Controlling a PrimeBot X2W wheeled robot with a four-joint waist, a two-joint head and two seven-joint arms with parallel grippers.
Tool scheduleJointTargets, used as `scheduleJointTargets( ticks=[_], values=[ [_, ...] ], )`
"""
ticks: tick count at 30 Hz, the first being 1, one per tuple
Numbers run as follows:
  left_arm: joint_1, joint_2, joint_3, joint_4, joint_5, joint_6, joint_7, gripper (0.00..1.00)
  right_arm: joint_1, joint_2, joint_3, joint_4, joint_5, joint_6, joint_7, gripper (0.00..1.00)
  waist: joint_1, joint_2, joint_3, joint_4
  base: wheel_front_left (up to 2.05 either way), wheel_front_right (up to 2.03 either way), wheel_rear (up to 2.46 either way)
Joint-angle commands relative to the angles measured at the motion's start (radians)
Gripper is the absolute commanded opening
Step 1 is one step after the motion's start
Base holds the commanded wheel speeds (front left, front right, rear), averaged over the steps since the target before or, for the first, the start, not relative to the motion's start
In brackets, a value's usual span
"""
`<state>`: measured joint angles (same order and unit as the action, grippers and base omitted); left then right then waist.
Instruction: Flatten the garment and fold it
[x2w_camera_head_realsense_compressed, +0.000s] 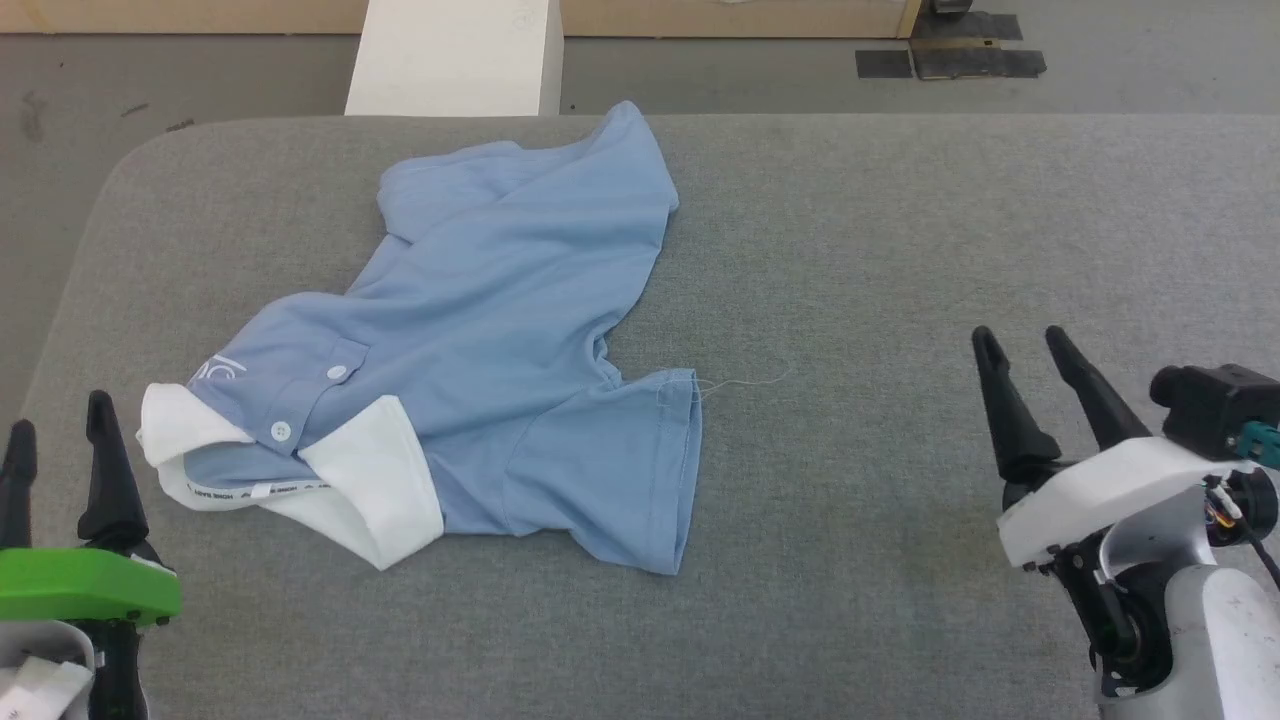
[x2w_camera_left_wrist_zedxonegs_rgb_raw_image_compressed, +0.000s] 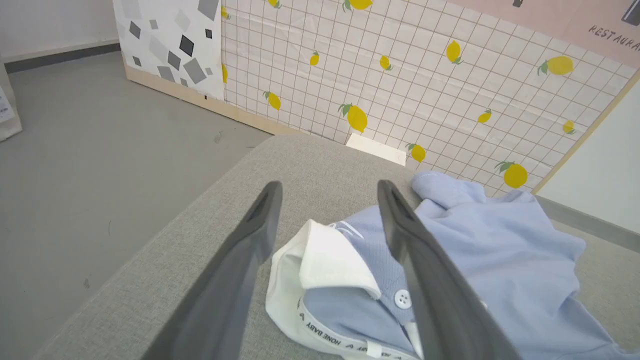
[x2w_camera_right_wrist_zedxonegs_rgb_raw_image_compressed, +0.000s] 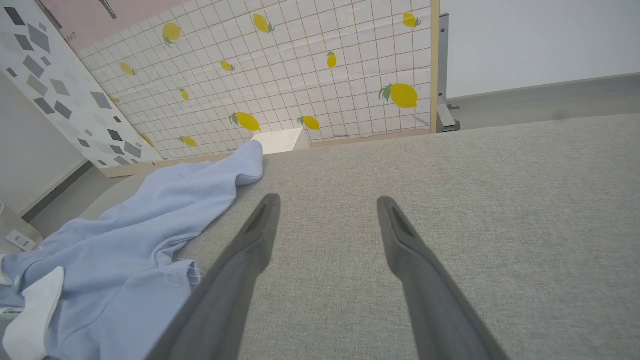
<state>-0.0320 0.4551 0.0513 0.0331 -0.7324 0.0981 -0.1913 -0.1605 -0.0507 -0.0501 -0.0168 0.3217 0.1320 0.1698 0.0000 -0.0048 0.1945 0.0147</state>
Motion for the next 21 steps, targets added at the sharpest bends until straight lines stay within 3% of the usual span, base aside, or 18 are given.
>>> scheduleJointTargets(
  ticks=[1, 9, 16, 21],
  values=[
    [0.013, -0.002, 0.005, -0.001, 0.028, 0.005, -0.024, 1.0, -0.002, 0.0, 0.007, -0.001, -0.007, -0.001, 0.007, 1.0, 0.0, 0.0048, -0.001, 0.0, 0.0, 0.0, 0.0],
    [0.006, -0.028, 0.012, -0.01, 0.111, -0.009, -0.066, 1.0, -0.034, 0.0, 0.127, -0.005, -0.084, -0.001, 0.125, 1.0, 0.0, 0.0048, -0.004, 0.007, 0.0, 0.0, 0.0],
    [-0.027, -0.049, 0.007, -0.009, 0.146, -0.035, -0.069, 1.0, -0.214, 0.0, 0.357, 0.077, -0.154, -0.001, 0.393, 1.0, 0.0, 0.0048, 0.046, 0.031, 0.0, 0.0, 0.0],
    [-0.069, -0.058, 0.006, -0.009, 0.164, -0.061, -0.07, 1.0, -0.362, 0.0, 0.443, 0.194, -0.21, -0.001, 0.54, 1.0, 0.0, 0.0048, 0.1, 0.054, 0.0, 0.0, 0.0]
  ],
)
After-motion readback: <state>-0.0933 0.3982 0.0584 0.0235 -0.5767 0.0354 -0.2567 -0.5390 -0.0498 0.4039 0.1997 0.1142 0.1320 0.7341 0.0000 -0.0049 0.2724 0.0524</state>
